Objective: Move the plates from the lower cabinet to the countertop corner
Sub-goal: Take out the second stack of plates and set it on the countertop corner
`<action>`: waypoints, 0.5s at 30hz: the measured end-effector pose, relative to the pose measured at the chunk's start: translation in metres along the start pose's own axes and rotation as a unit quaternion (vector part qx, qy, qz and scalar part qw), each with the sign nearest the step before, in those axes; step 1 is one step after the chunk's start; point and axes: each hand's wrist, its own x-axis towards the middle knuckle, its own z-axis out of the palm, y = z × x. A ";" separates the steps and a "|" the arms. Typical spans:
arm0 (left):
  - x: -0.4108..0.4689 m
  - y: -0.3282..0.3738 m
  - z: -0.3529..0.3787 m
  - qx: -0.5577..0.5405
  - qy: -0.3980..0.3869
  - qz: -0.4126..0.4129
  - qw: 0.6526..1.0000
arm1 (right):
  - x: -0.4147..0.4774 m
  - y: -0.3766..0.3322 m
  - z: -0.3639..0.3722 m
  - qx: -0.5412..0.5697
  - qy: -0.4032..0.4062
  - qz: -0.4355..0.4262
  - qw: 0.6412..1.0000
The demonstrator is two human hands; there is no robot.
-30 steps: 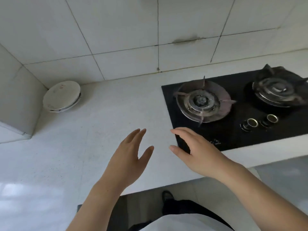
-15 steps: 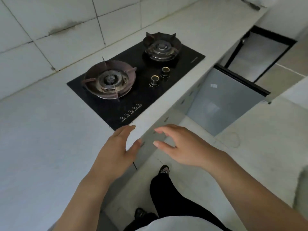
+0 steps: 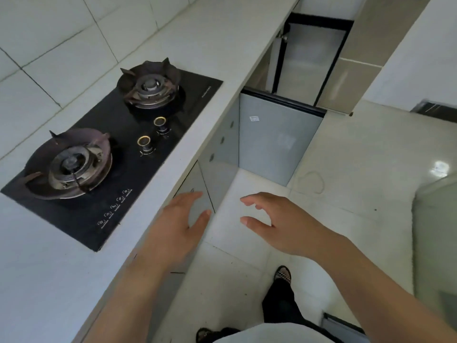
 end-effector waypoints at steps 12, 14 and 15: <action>0.147 0.166 0.078 -0.009 -0.010 0.056 0.998 | 0.019 0.145 -0.153 -0.011 0.067 0.000 0.998; 0.165 0.180 0.085 -0.012 -0.018 0.061 0.998 | 0.028 0.161 -0.171 -0.008 0.067 0.001 0.998; 0.176 0.186 0.088 -0.013 -0.021 0.061 0.998 | 0.034 0.169 -0.178 -0.005 0.069 0.002 0.998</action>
